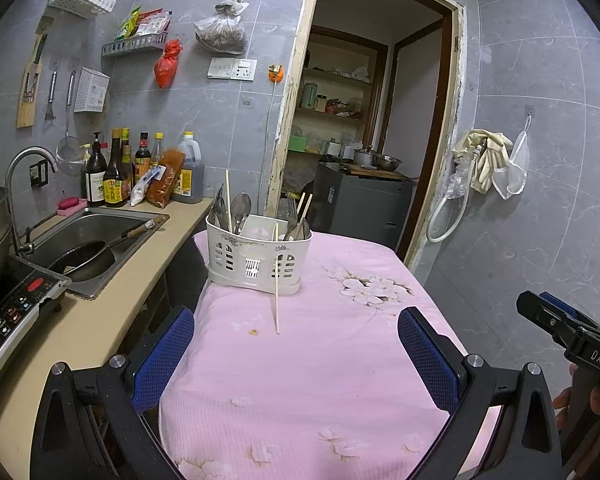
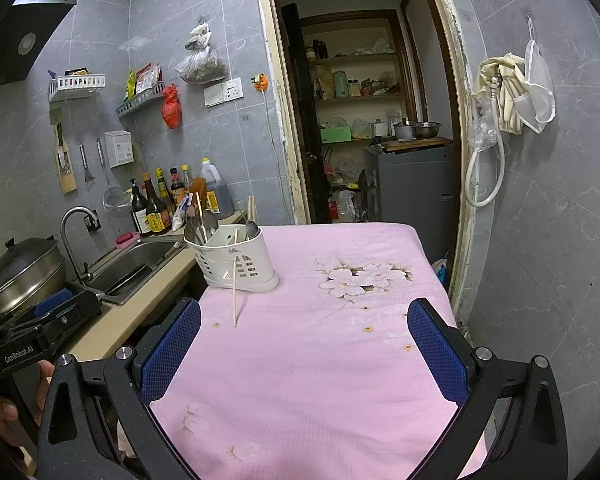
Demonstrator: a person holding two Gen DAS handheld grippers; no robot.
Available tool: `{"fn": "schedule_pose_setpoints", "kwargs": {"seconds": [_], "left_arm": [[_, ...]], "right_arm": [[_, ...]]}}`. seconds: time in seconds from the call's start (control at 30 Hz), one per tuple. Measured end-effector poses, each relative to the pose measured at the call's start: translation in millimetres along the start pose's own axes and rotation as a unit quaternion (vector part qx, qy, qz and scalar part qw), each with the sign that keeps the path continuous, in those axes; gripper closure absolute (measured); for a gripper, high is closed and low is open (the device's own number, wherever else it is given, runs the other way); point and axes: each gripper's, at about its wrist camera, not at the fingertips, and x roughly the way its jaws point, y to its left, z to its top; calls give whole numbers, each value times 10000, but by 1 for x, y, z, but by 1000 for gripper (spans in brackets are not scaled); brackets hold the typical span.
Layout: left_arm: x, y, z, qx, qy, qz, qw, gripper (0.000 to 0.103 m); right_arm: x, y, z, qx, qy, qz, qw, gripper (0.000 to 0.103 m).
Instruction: Organize utensils
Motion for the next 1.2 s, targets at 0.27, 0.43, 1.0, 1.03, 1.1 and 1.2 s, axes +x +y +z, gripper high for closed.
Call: {"fn": "schedule_pose_setpoints", "kwargs": {"seconds": [0.27,0.43,1.0,1.03,1.1,1.2], "left_arm": [[-1,1,1,27,-16,15,10000,0],[-1,-1,2,19,-15,34,10000,0],[-2,-2,3,24,-32,51,10000,0],[-2,-3,3,24,-31,54,10000,0],[-2,-3,3,24,-30,54,10000,0],[-2,-3,3,17,-31,53,10000,0]], "right_arm": [[0,0,0,0,-1,4,10000,1],[1,3,-3,-12,12,13,10000,1],[2,3,-2,-18,13,10,10000,1],[2,2,-2,-16,13,14,10000,1],[2,2,-2,-12,13,15,10000,1],[2,1,-1,-15,10,16,10000,1]]}}
